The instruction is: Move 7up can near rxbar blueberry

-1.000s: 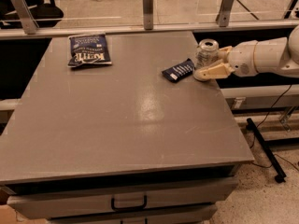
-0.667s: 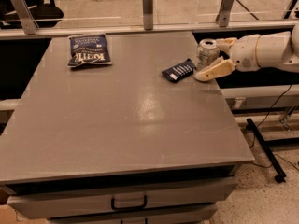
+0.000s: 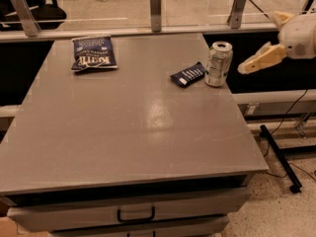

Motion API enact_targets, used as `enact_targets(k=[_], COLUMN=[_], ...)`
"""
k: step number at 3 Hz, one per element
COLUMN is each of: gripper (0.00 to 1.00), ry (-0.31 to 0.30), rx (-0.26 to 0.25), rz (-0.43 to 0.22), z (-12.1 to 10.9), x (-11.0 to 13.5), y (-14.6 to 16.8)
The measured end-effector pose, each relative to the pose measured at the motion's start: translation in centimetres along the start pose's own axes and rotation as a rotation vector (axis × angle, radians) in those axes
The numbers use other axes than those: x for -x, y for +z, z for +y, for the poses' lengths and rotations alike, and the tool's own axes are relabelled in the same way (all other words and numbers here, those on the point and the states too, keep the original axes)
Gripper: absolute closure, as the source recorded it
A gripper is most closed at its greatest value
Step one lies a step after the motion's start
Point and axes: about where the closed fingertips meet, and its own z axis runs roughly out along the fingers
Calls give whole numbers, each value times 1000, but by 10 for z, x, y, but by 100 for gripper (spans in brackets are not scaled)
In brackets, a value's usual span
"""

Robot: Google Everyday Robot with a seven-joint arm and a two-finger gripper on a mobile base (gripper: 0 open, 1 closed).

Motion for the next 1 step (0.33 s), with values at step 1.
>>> enact_targets(k=[1], gripper=[0], ry=[-7], rx=[-11], rz=[-2], z=[-4], x=[3], y=[-5])
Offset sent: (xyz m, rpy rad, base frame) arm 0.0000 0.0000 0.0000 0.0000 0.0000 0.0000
